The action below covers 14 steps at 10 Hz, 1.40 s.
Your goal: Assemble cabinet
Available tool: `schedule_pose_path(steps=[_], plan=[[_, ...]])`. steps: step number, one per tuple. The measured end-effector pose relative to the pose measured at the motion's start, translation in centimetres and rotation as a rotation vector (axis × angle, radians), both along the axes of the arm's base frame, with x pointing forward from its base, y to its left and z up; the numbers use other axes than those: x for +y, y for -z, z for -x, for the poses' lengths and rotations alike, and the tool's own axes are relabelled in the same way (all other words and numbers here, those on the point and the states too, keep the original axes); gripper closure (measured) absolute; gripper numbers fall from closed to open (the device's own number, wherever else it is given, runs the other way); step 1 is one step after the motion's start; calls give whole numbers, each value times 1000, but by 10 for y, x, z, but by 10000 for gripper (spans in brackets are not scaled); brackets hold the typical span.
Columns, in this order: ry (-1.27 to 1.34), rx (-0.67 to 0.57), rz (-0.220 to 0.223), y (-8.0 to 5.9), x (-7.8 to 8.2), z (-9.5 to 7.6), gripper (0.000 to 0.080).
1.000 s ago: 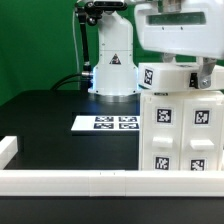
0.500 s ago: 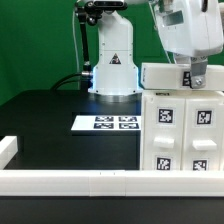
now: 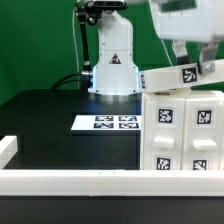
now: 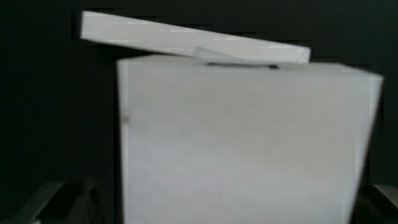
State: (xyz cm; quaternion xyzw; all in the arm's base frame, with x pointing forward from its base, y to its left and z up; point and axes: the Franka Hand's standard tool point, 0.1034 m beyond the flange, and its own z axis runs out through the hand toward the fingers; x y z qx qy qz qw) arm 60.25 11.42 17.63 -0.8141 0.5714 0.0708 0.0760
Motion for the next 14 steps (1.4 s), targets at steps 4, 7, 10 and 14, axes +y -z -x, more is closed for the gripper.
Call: schedule_pose_path(steps=[4, 7, 10, 14], plan=[[-262, -44, -10, 1, 0, 2, 151], [-690, -68, -1, -3, 0, 6, 151], [-1048, -87, -2, -6, 1, 7, 151], [-1306, -130, -20, -5, -2, 7, 151]])
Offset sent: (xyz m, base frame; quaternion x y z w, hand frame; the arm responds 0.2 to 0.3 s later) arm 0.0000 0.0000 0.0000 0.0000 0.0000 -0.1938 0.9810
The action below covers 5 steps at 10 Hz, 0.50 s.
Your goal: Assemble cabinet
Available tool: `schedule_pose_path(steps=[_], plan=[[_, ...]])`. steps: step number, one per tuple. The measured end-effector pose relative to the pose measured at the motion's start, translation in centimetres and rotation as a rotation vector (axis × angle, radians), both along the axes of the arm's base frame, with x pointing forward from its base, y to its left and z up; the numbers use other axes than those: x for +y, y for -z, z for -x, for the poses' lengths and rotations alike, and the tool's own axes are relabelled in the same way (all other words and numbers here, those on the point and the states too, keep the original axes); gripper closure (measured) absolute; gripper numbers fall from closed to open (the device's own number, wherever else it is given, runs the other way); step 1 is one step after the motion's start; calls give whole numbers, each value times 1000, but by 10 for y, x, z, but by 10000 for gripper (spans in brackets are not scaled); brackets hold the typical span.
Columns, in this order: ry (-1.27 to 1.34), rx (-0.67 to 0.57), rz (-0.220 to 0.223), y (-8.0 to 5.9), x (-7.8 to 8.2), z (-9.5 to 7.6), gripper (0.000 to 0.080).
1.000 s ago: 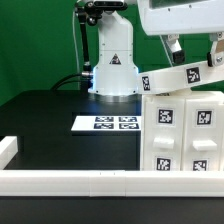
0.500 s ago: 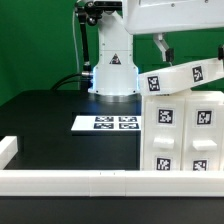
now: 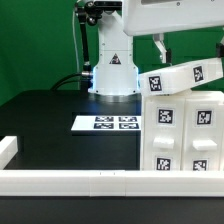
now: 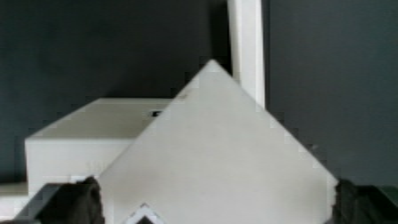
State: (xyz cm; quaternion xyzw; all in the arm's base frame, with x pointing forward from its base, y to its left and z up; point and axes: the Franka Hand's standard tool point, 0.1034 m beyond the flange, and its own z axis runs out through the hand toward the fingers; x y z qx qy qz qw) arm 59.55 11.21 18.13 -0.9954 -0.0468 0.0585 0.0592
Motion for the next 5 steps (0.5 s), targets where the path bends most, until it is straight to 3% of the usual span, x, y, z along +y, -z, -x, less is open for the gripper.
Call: schedule_pose_path(steps=[3, 5], plan=[[-448, -54, 9, -4, -1, -2, 151], [-539, -70, 9, -4, -2, -4, 151]])
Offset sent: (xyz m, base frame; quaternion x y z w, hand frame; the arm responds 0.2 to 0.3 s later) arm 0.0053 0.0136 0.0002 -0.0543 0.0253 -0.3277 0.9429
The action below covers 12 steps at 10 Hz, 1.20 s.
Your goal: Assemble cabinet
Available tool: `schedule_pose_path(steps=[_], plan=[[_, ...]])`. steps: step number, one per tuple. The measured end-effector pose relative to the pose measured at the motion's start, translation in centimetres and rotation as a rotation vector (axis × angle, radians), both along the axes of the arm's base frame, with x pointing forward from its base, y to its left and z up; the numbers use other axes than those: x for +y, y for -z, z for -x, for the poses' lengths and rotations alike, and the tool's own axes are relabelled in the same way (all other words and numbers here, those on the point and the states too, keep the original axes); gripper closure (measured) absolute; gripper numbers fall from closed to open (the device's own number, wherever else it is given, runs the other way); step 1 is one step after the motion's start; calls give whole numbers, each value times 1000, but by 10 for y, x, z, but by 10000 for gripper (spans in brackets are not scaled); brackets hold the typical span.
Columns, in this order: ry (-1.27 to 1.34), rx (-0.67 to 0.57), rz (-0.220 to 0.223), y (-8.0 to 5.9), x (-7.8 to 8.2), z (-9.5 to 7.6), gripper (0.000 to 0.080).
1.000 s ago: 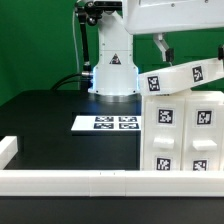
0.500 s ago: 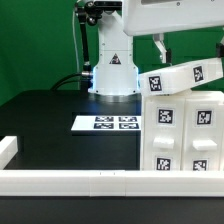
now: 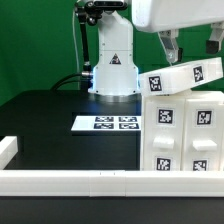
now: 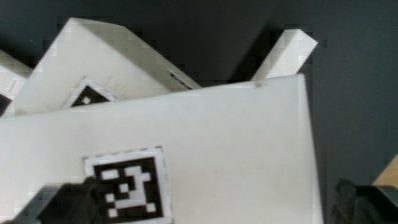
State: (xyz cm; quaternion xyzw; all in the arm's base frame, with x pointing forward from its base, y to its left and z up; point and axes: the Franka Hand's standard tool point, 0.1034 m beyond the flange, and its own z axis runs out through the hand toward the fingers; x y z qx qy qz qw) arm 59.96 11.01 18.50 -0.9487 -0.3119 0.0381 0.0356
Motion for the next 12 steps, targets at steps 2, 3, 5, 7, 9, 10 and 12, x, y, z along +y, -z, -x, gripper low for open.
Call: schedule_pose_path(steps=[2, 3, 5, 7, 9, 10, 12], plan=[[-106, -4, -8, 0, -3, 0, 151], [-204, -10, -9, 0, -4, -1, 151], [-564, -57, 1, -3, -3, -9, 151], [-783, -83, -2, -1, -5, -12, 151], [-869, -81, 0, -1, -8, -13, 151], [-953, -81, 5, -1, -11, -14, 151], [-1238, -97, 25, 1, -17, -18, 151]])
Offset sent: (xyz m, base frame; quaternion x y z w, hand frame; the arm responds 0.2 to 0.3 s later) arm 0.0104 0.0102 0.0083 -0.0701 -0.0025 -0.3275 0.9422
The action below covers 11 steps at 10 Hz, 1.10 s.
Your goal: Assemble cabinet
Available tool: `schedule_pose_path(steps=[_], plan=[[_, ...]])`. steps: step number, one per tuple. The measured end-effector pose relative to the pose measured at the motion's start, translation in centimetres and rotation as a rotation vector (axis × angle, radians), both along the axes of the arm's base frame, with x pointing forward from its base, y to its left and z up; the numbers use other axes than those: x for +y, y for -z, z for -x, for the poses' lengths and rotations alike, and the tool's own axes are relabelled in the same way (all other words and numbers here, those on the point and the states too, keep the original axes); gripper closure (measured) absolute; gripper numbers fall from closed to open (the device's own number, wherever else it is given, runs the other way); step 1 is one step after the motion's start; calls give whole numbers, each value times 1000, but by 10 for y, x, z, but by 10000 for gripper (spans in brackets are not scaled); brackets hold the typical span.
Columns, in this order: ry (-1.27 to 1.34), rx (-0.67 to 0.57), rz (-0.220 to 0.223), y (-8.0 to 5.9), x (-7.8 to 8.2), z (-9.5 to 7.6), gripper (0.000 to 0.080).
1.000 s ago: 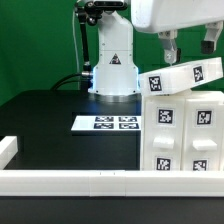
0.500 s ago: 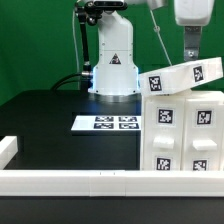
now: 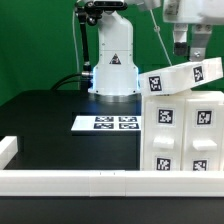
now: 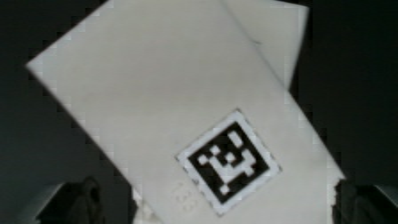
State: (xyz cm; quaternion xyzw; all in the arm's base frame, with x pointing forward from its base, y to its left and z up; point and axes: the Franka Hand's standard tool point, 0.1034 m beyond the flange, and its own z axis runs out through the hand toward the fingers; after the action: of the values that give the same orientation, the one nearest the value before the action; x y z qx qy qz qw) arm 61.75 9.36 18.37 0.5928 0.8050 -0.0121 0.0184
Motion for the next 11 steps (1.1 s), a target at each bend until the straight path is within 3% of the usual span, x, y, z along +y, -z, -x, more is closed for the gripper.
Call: schedule_pose_path(steps=[2, 4, 9, 10, 11], plan=[[-137, -6, 27, 7, -3, -3, 151], [-119, -11, 31, 11, 1, -3, 151], [-103, 0, 33, 18, -7, -3, 151], [-100, -3, 33, 16, -7, -4, 250], [-94, -15, 31, 12, -7, -7, 446]])
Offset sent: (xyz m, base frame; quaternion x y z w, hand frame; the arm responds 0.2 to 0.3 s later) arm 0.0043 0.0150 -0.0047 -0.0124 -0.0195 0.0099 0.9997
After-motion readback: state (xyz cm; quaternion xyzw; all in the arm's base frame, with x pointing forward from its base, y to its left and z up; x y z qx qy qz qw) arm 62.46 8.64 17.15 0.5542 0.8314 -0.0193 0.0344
